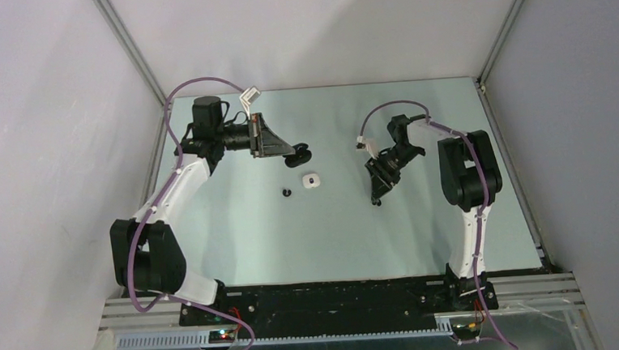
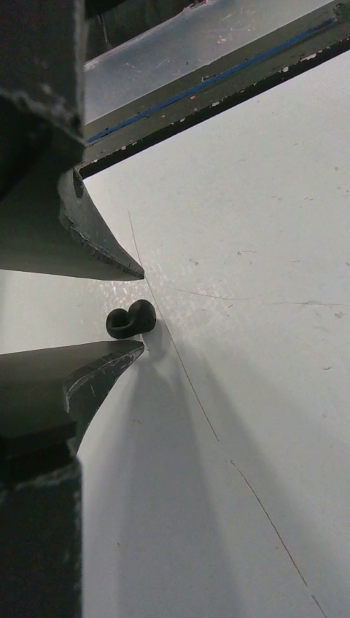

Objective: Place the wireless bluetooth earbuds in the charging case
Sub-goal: Pick up the earbud from the center of the board.

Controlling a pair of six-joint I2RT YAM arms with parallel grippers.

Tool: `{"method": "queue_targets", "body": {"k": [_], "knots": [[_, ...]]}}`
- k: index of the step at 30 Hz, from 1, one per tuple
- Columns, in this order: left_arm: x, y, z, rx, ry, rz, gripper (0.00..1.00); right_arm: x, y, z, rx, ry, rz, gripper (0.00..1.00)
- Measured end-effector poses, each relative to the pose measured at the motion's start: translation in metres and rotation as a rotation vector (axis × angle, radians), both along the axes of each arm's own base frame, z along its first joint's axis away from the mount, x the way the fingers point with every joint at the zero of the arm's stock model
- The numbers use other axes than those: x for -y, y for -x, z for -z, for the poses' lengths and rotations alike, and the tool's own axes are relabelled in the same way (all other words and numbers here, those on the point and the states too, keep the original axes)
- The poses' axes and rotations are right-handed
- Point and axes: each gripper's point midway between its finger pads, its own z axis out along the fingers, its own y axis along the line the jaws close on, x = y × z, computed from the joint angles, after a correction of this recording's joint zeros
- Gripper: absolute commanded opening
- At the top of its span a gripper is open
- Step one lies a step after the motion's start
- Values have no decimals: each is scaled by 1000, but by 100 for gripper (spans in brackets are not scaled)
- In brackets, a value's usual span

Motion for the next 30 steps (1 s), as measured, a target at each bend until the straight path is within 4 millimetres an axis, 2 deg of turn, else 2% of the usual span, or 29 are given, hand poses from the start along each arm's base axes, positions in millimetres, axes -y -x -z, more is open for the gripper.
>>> {"method": "queue_targets", "body": {"k": [18,30], "knots": [[0,0,0,0,0,0,0,10,-8,10,53,67,-14,28],[0,0,0,0,0,0,0,3,-2,8,159,108,-101,25]]}}
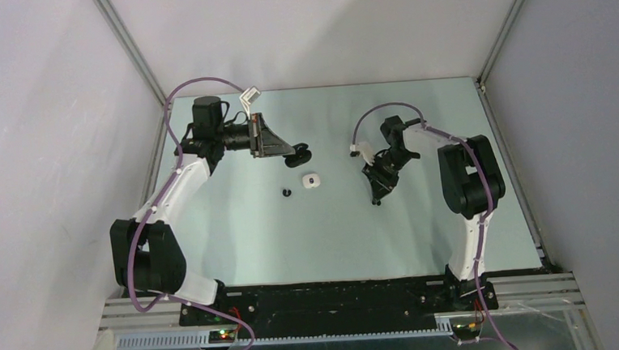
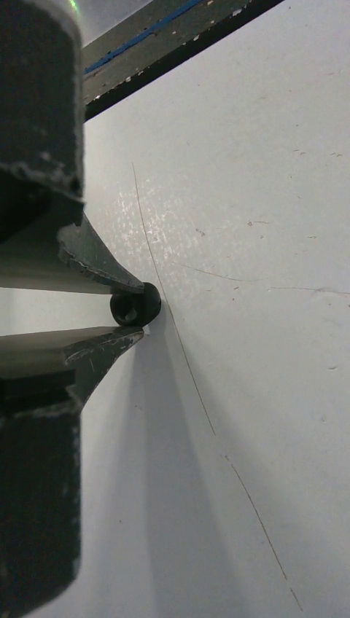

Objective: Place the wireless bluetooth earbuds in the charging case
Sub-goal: Pick up the earbud from the center of the board.

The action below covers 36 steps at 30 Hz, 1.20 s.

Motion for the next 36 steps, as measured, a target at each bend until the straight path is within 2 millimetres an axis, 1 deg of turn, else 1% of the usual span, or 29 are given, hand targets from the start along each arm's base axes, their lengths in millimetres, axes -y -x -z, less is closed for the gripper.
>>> {"method": "queue_targets", "body": {"k": [4,7,12,19,21,25,29,30,31,33,36], "knots": [[0,0,0,0,0,0,0,-1,1,0,10,5,-9,22],[0,0,0,0,0,0,0,0,1,0,9,5,-8,22],[0,0,0,0,0,0,0,1,2,0,2,4,-4,27],[0,0,0,0,0,0,0,0,5,0,-13,-2,3,30],[0,0,0,-1,0,0,0,0,6,1,-18,-4,6,29],[0,0,0,0,0,0,0,-1,9,0,-31,-7,12,20],[0,0,0,-1,0,0,0,-2,10,-1,-41,-14,18,15],[0,0,0,-1,0,0,0,-3,11,-1,-43,-17,17,12],[0,0,0,-2,0,0,0,-2,11,-1,-46,-17,18,6],[0,0,0,-2,0,0,0,-1,12,-2,-53,-20,22,0],[0,0,1,-2,0,0,0,-1,13,-3,-62,-20,23,0]]}}
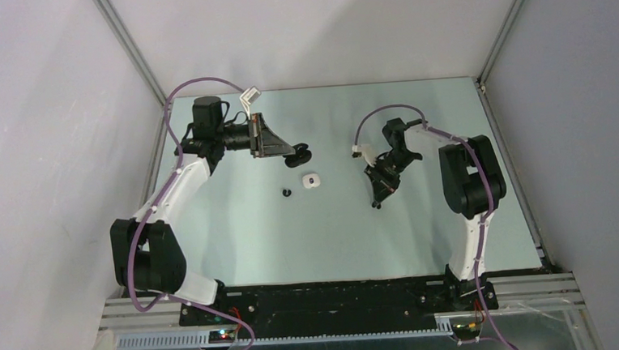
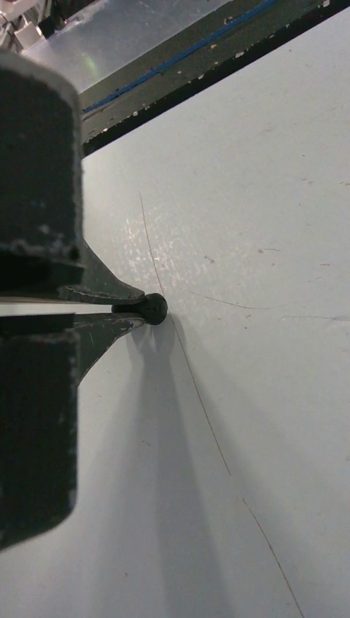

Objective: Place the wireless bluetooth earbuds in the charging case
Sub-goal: Pick up the earbud from the center of the board, then place the earbud in the charging case.

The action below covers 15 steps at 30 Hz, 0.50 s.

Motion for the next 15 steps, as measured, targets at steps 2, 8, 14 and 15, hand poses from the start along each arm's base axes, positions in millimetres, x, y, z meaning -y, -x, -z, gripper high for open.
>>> {"method": "queue_targets", "body": {"k": [2,8,14,15], "knots": [[0,0,0,0,0,0,0,1,2,-2,-5,2,-4,0],[0,-1,1,2,-3,-5,0,-1,-2,-49,108,-25,-73,0],[4,-9,0,55,-20,-4,0,-41,-27,-180,538,-118,-266,0],[6,-10,0,67,-22,0,0,-52,-24,-209,627,-142,-312,0]]}}
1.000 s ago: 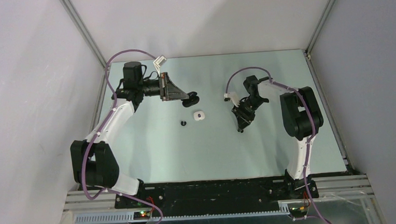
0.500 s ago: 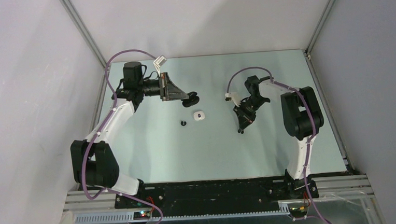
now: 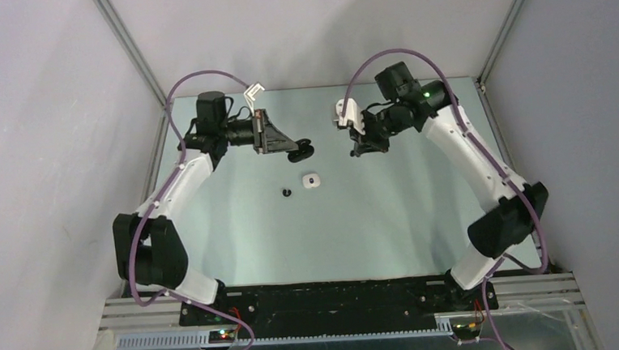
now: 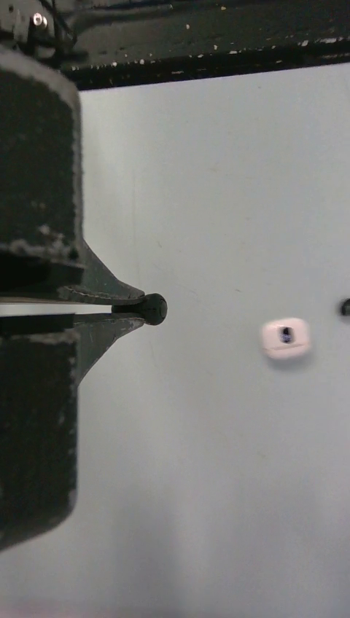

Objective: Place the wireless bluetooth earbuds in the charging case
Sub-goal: Place the earbud in the charging case.

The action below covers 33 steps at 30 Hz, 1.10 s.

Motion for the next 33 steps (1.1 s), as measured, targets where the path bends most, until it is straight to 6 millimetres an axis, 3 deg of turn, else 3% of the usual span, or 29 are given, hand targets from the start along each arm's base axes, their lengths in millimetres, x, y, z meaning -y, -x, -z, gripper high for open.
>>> {"method": "queue_targets", "body": {"k": [3,5,10,19,33], "knots": [[6,-2,-2,32,-5,17,0,-24,16,-51,149,-48,-100,0],[10,-3,-4,57,-6,31,0,-37,26,-73,210,-71,-146,0],[18,-2,-8,110,-13,50,0,-63,37,-101,285,-104,-211,0],[24,-1,-6,118,-23,54,0,-91,43,-82,287,-51,-283,0],[27,4,-5,105,-26,66,0,-99,32,-75,374,9,-321,0]]}}
